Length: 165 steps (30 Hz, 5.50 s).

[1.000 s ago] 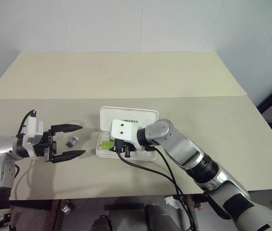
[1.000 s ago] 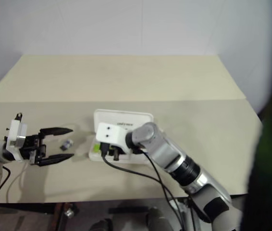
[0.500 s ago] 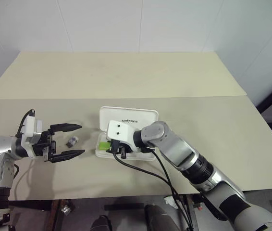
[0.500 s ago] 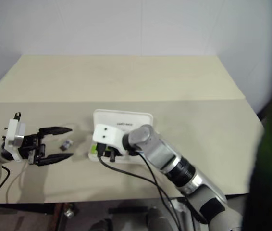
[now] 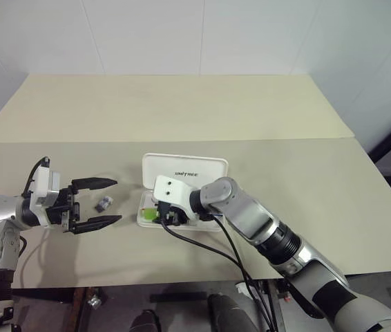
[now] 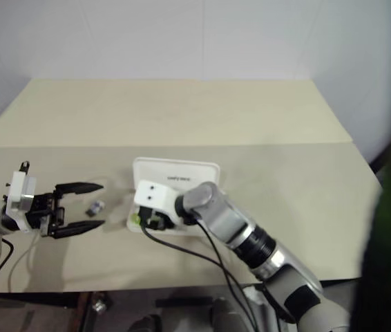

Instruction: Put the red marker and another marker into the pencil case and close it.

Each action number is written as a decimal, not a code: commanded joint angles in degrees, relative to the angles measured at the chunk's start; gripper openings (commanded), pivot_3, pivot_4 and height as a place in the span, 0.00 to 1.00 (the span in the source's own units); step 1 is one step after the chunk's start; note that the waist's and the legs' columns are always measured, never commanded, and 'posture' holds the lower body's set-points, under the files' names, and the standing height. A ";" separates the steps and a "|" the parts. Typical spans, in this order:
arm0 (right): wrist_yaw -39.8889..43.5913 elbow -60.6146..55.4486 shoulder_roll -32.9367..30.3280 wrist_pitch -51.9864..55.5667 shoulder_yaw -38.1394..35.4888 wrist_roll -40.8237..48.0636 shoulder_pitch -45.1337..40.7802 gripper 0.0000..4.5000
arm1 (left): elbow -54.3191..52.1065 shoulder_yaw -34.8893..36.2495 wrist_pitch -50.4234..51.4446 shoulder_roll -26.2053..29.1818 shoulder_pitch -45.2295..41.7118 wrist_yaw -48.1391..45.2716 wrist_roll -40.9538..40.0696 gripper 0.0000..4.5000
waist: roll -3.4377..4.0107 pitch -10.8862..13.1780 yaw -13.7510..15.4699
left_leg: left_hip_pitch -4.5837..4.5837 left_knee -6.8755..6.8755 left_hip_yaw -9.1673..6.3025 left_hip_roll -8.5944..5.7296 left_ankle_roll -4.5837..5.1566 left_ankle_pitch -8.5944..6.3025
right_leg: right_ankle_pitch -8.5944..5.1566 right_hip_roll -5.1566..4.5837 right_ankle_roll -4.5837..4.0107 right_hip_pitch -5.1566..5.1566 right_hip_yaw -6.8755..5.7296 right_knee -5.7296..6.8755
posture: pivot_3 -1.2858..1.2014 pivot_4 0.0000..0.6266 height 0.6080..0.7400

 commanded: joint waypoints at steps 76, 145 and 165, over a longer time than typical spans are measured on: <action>20.05 -5.02 -32.43 -32.04 -34.29 21.68 25.36 1.00 | 6.72 -7.75 6.95 0.29 -10.58 16.48 11.19 0.09 | -0.12 -0.02 3.28 | 0.01 0.04 0.06 -0.02 0.00 -0.02 | 0.05 -0.02 0.12 0.18 0.02 -0.30 | 0.52 0.24 1.00; 13.32 -8.00 -35.95 -33.14 -43.59 24.63 39.71 1.00 | 7.63 -38.99 17.69 -27.42 -30.27 10.13 22.43 0.09 | -0.09 -0.01 3.41 | 0.10 0.48 0.03 -0.12 0.03 -0.02 | 0.21 0.04 0.42 0.52 0.24 -0.34 | 0.52 0.24 1.00; 13.17 -7.61 -36.16 -33.24 -43.87 24.62 39.97 1.00 | -2.00 -35.78 16.71 -26.31 -28.77 11.10 20.34 1.00 | -0.09 -0.01 3.43 | 0.10 0.47 0.03 -0.12 0.03 -0.02 | 0.22 0.04 0.43 0.53 0.25 -0.34 | 0.52 0.24 1.00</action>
